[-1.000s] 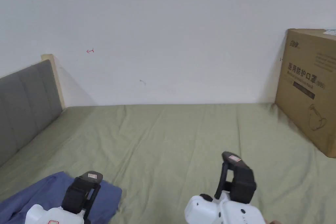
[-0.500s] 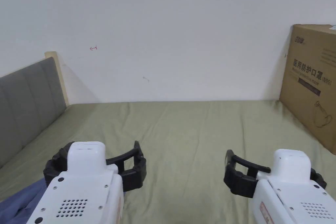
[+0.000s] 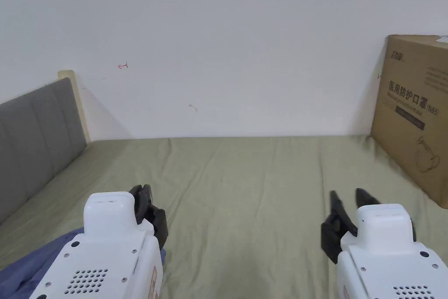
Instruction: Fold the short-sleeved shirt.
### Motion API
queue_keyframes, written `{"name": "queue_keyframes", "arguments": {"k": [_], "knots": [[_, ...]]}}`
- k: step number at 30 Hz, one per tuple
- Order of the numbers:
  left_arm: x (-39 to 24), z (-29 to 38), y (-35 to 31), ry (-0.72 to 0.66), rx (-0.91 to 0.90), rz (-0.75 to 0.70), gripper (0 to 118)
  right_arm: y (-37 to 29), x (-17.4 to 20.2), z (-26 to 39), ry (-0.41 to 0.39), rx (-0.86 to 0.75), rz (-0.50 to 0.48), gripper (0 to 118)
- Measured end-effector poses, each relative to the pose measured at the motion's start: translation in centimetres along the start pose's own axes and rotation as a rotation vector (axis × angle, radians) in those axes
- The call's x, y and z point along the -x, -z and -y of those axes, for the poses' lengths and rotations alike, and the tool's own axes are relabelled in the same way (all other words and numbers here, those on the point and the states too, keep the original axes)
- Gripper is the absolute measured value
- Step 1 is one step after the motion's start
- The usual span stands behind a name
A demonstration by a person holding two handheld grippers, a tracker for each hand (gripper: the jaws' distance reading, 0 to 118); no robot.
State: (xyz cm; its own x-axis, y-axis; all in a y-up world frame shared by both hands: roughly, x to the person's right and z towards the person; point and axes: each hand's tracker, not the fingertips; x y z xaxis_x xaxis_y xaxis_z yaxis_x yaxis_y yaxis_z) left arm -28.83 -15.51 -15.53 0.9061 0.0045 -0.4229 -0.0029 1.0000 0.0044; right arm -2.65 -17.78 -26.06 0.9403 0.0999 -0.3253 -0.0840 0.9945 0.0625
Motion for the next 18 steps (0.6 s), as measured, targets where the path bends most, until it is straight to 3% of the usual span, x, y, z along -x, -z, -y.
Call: {"name": "queue_keyframes", "arguments": {"k": [2,4,18], "knots": [[0.0,0.1,-0.1,0.008,-0.004,0.016,0,0.0,-0.3,0.3,0.056,0.01,0.005,14],[-0.1,0.3,-0.2,0.026,-0.012,0.007,0,0.5,-0.4,0.4,0.062,0.046,-0.023,0],[1.9,-0.2,-0.5,-0.016,-0.008,-0.003,0,1.4,1.3,-0.4,0.055,0.058,-0.07,0]]}}
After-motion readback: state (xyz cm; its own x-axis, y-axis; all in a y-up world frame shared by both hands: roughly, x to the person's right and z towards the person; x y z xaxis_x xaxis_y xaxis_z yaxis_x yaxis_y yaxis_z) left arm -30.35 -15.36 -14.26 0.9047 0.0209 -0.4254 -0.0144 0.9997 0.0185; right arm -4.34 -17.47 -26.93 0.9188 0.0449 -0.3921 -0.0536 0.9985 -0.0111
